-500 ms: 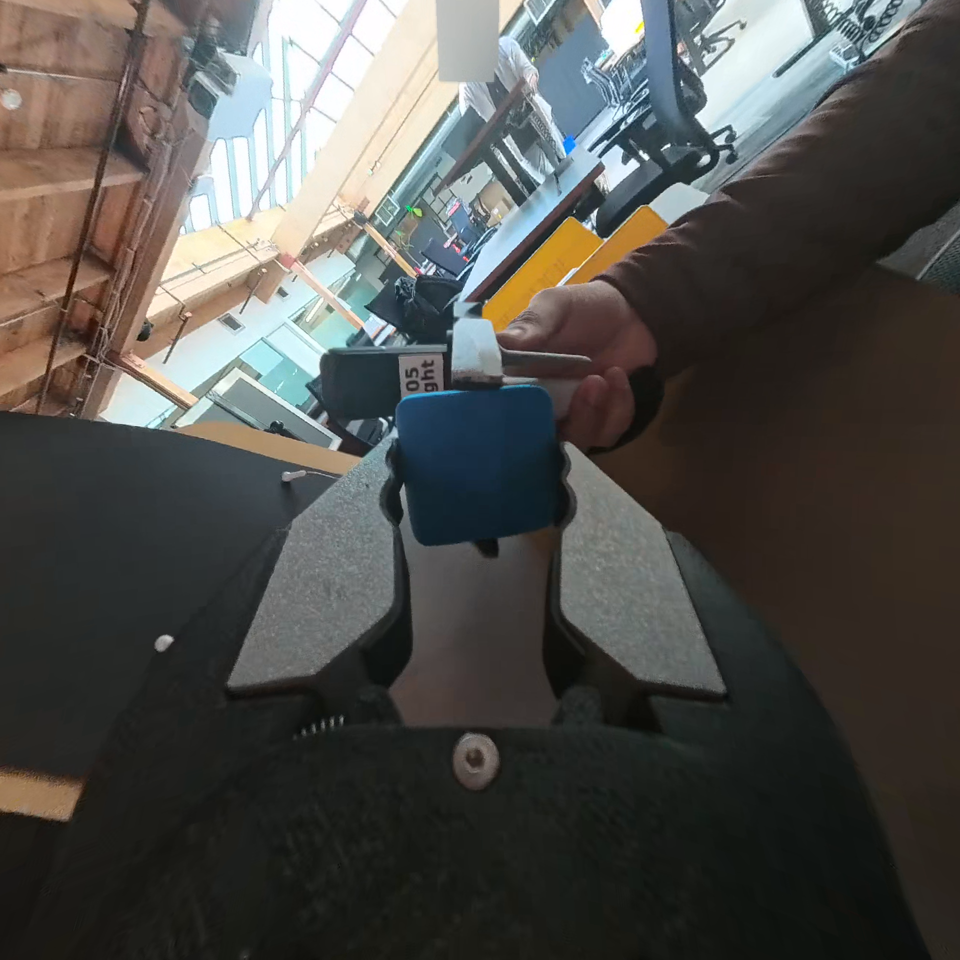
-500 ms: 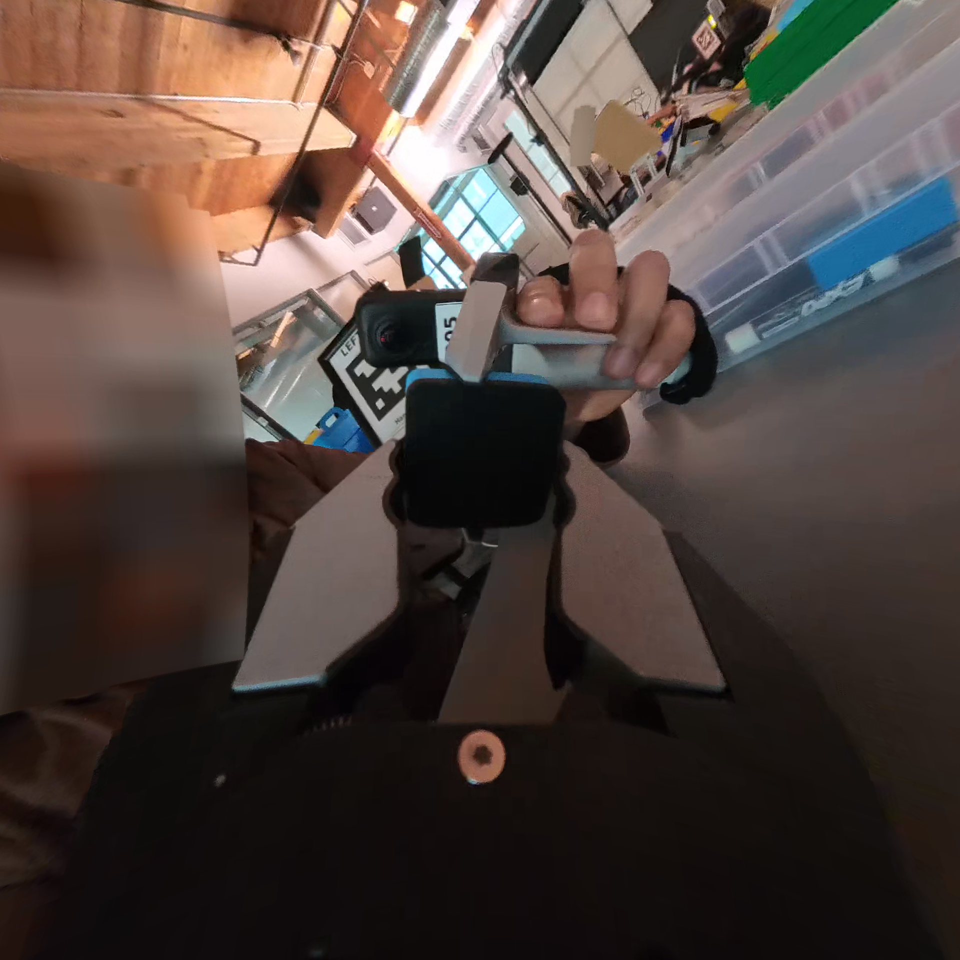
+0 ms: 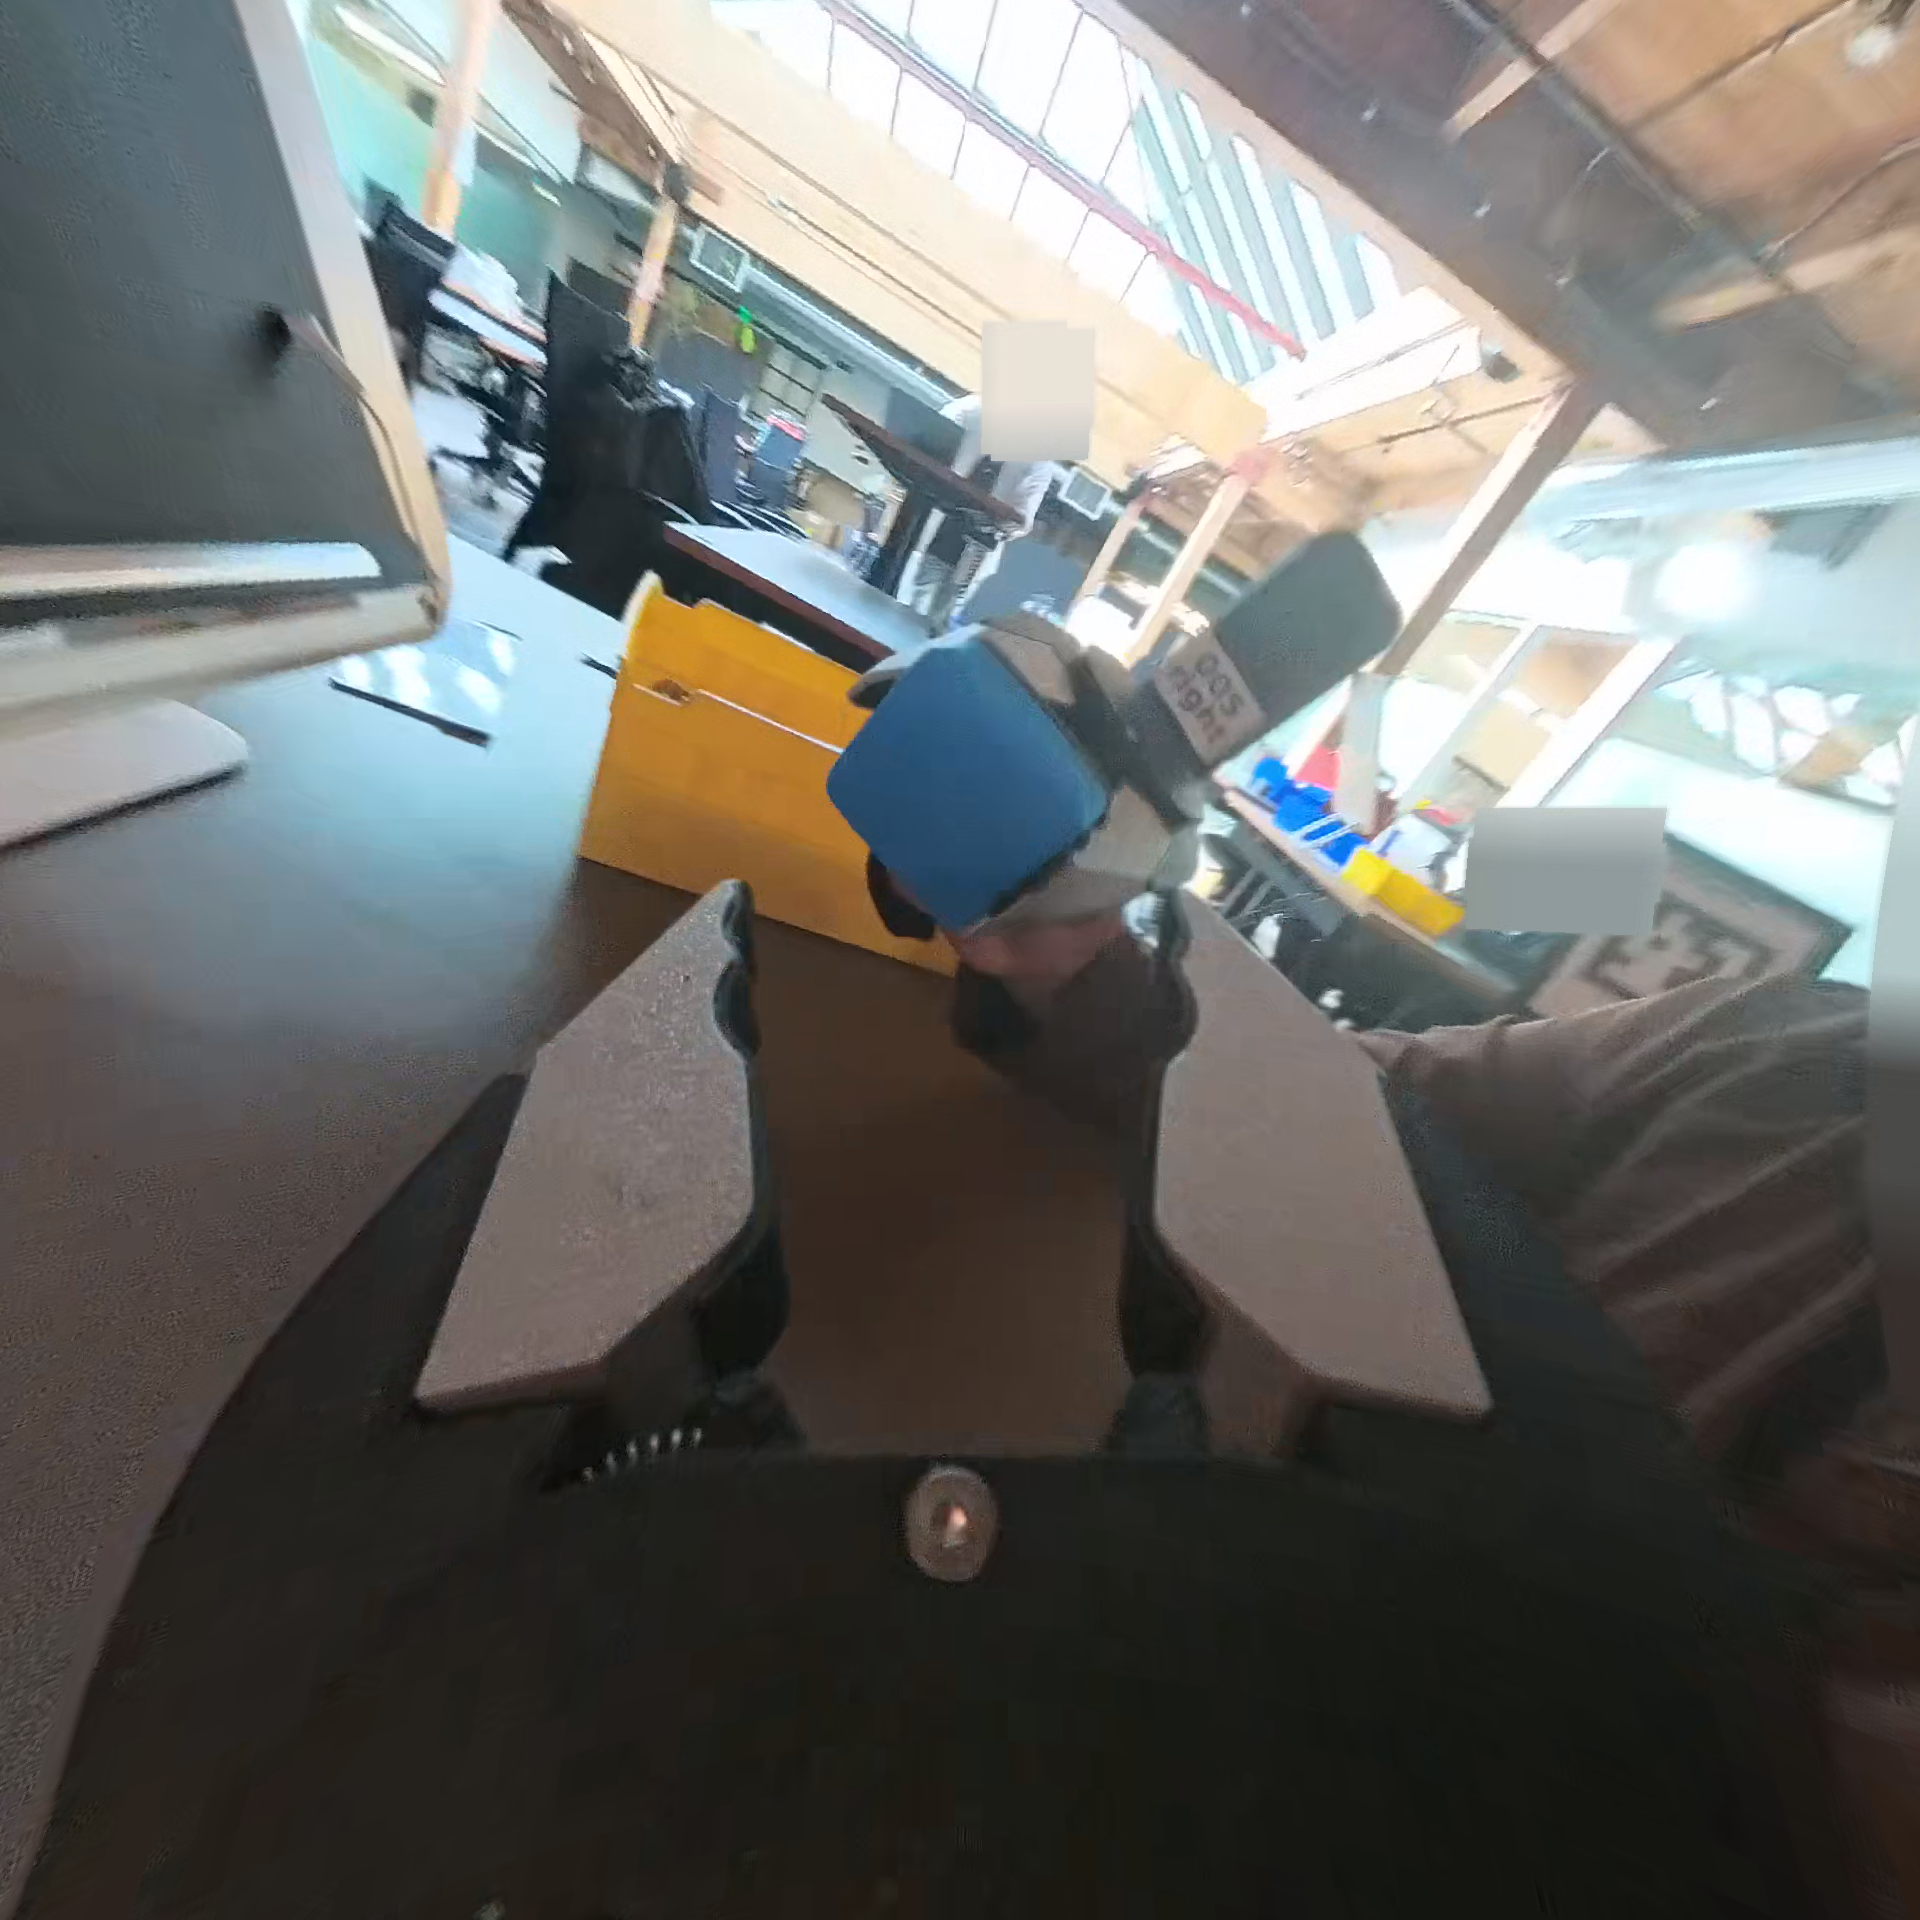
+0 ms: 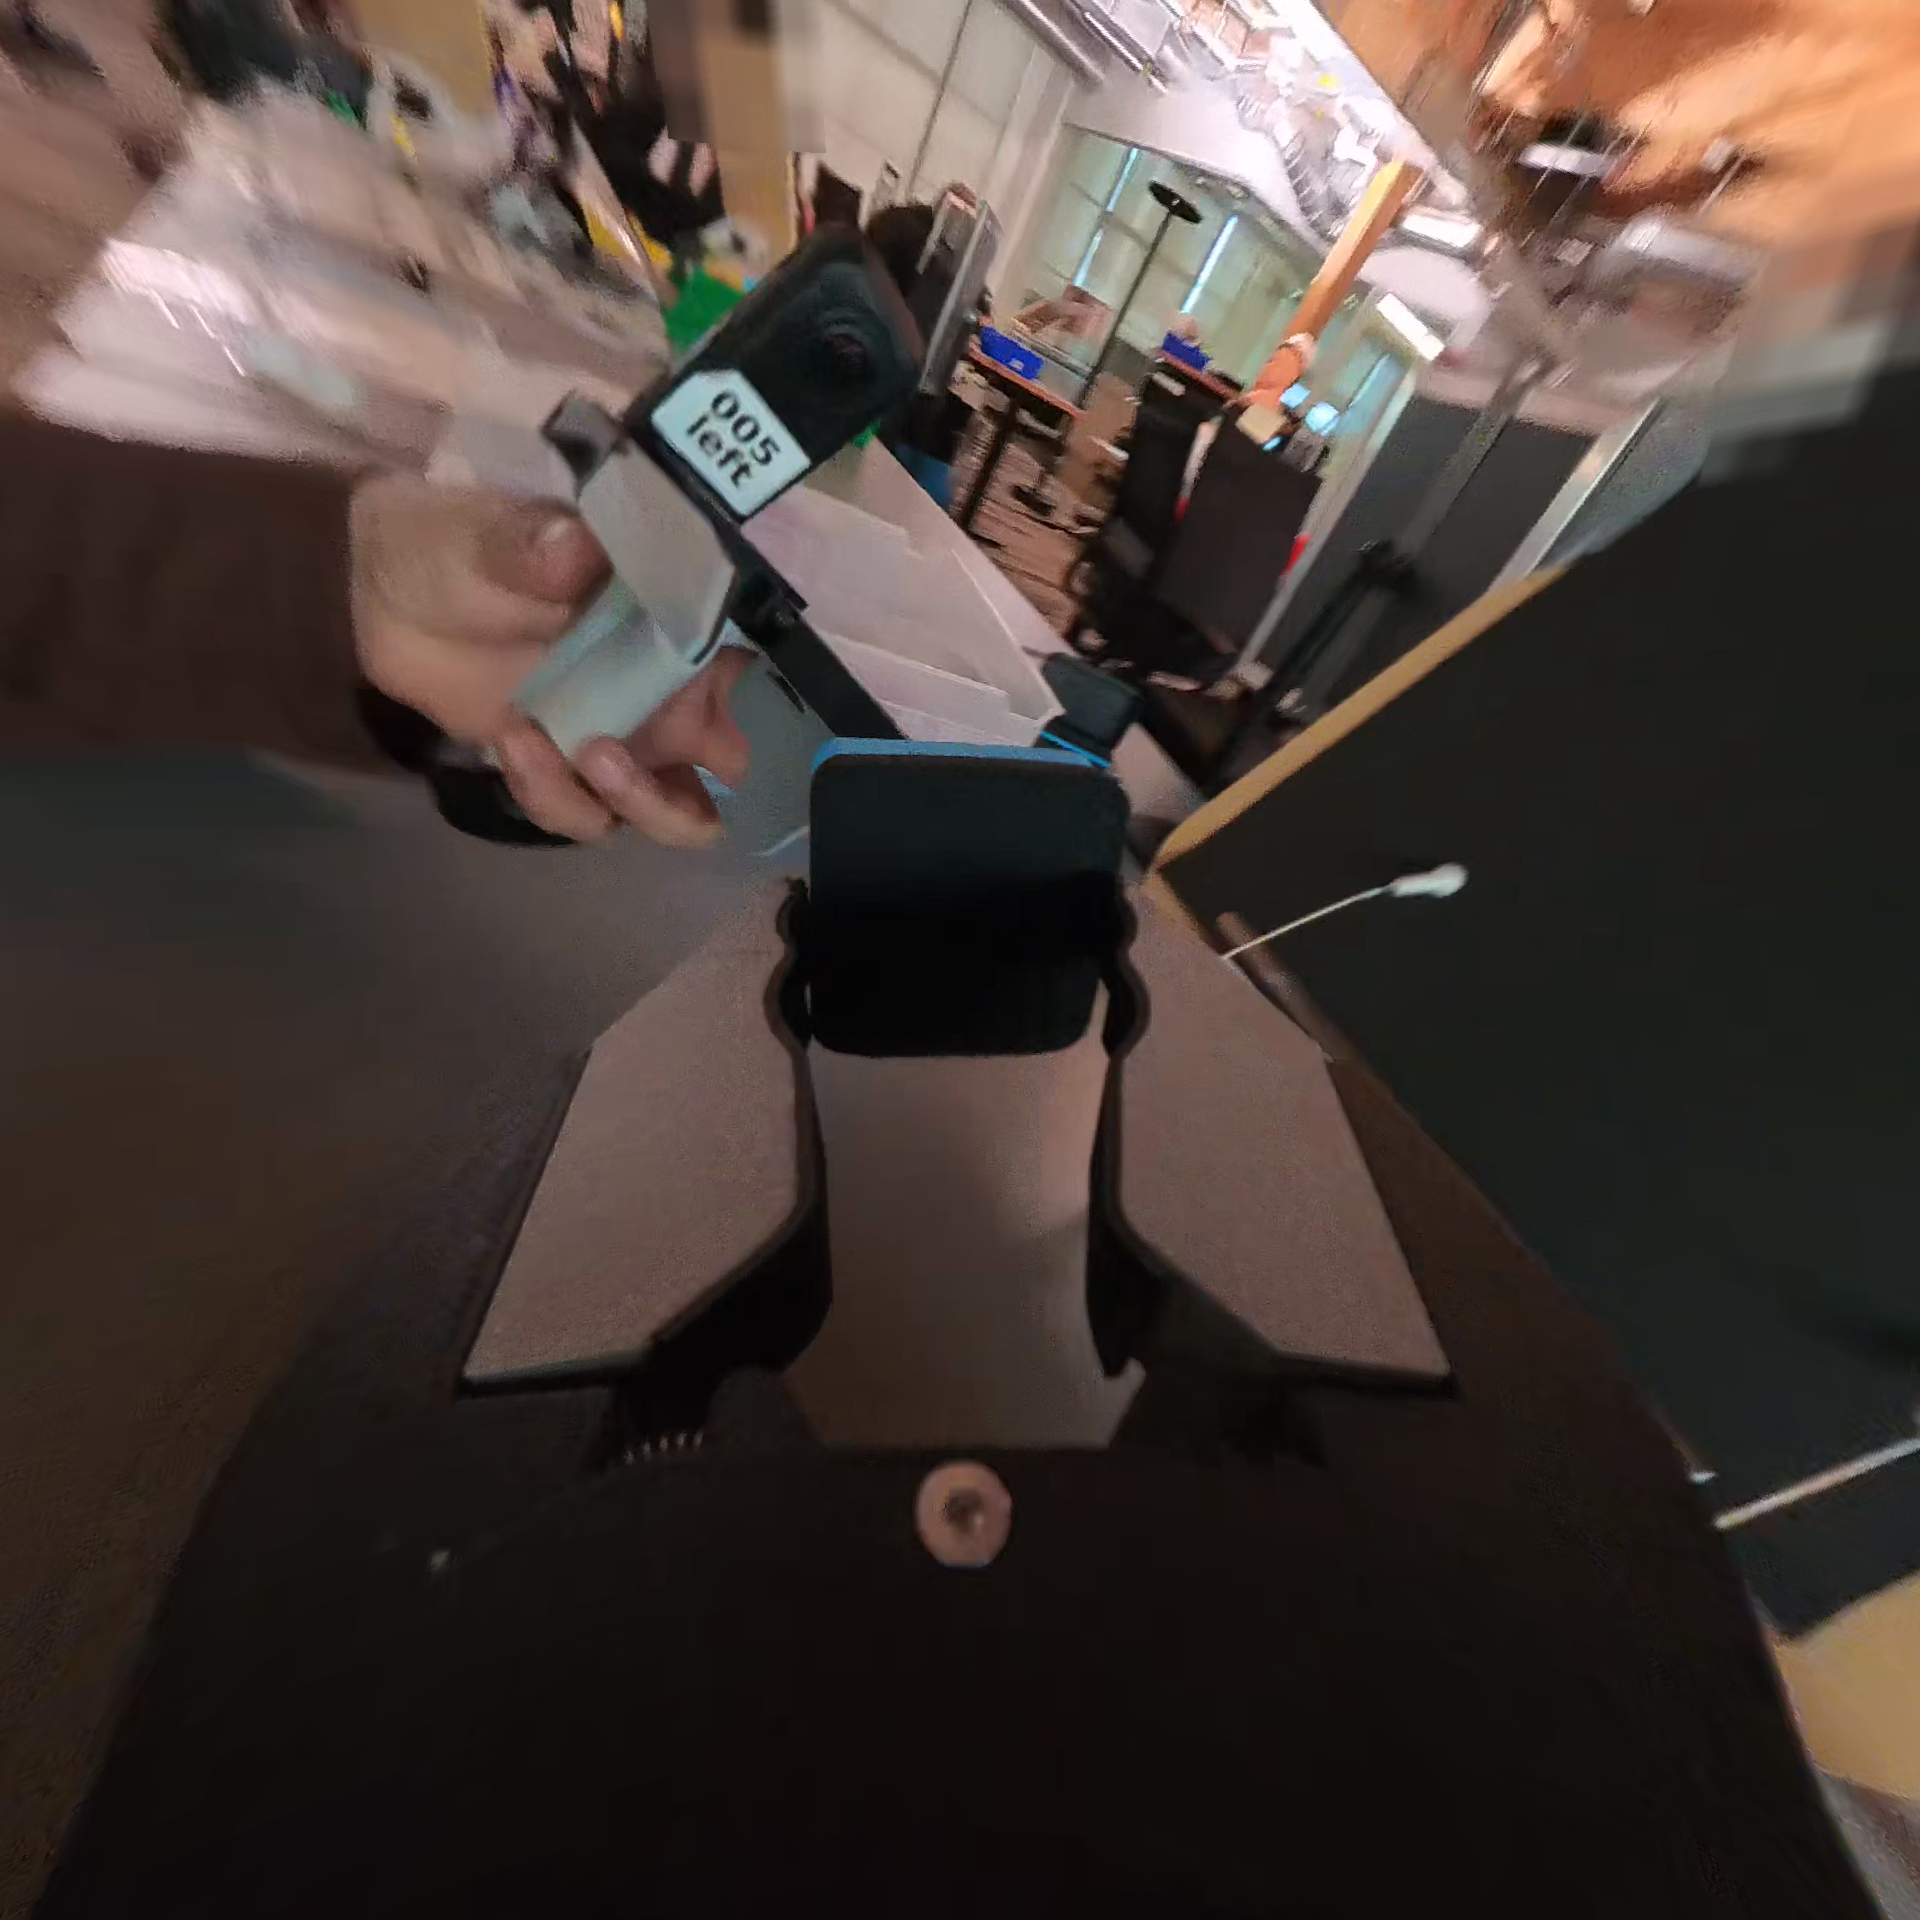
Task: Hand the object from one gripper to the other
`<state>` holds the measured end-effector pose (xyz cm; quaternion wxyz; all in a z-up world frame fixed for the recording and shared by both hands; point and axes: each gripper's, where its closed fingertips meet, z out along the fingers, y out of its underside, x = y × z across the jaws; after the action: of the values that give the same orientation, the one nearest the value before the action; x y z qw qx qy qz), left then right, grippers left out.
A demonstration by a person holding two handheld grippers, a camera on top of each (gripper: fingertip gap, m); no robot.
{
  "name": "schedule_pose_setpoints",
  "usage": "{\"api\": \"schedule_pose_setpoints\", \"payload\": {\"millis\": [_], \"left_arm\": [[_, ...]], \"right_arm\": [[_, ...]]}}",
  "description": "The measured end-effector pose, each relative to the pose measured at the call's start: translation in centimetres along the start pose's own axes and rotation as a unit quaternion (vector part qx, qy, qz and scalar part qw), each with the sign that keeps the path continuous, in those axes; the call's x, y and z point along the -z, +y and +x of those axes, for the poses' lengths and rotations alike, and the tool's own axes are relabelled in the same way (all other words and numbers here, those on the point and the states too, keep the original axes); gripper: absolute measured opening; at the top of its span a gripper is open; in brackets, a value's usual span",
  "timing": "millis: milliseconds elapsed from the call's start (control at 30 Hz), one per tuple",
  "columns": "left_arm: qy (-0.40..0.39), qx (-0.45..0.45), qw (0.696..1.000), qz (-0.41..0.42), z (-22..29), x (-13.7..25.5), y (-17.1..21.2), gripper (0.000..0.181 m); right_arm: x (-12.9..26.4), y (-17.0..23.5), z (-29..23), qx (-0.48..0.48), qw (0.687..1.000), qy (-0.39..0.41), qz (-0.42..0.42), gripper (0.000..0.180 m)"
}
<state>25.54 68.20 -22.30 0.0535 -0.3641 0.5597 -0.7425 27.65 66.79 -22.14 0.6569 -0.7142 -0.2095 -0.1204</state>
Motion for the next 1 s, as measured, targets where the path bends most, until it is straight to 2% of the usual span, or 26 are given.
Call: {"api": "schedule_pose_setpoints", "payload": {"millis": [133, 233, 500, 567, 667, 733, 800, 867, 933, 1000], "left_arm": [[0.035, 0.04, 0.999, -0.012, 1.0, -1.2, 1.1, 0.086], [0.022, 0.025, 0.998, -0.053, 0.8, -2.2, 2.6, 0.071], [-0.107, -0.116, 0.983, -0.093, -2.3, -1.8, 3.2, 0.024], [-0.137, -0.161, 0.973, -0.089, -2.9, -1.2, 2.5, 0.02], [-0.173, -0.22, 0.957, -0.071, -3.1, -0.4, 1.2, 0.019], [-0.189, -0.292, 0.937, -0.045, -2.6, -0.1, -0.1, 0.018], [-0.262, -0.394, 0.878, -0.07, -3.6, 0.6, -0.6, 0.019], [-0.301, -0.485, 0.817, -0.081, -3.6, 0.8, -1.0, 0.019], [-0.309, -0.548, 0.772, -0.089, -2.9, 0.2, -0.9, 0.019], [-0.306, -0.589, 0.741, -0.099, -2.3, -0.5, -0.4, 0.019]], "right_arm": [[-1.4, 0.7, -1.8, 0.144, 0.988, 0.038, -0.031, 0.054], [-2.0, 0.9, -2.2, 0.188, 0.979, 0.061, -0.045, 0.054], [-2.3, 2.7, -1.5, 0.236, 0.961, 0.103, -0.1, 0.053], [-2.1, 2.8, -1.5, 0.172, 0.978, 0.08, -0.089, 0.055], [-1.6, 3.1, -0.9, 0.015, 0.997, 0.028, -0.071, 0.052], [-1.5, 3.0, -0.7, -0.118, 0.992, -0.02, -0.048, 0.063], [-1.3, 2.3, -0.4, -0.252, 0.965, -0.074, -0.008, 0.076], [-0.8, 0.9, -0.3, -0.359, 0.923, -0.132, 0.051, 0.081], [-1.0, 0.9, -0.1, -0.411, 0.898, -0.146, 0.063, 0.088], [-1.4, 0.9, -0.7, -0.409, 0.898, -0.152, 0.058, 0.09]]}}
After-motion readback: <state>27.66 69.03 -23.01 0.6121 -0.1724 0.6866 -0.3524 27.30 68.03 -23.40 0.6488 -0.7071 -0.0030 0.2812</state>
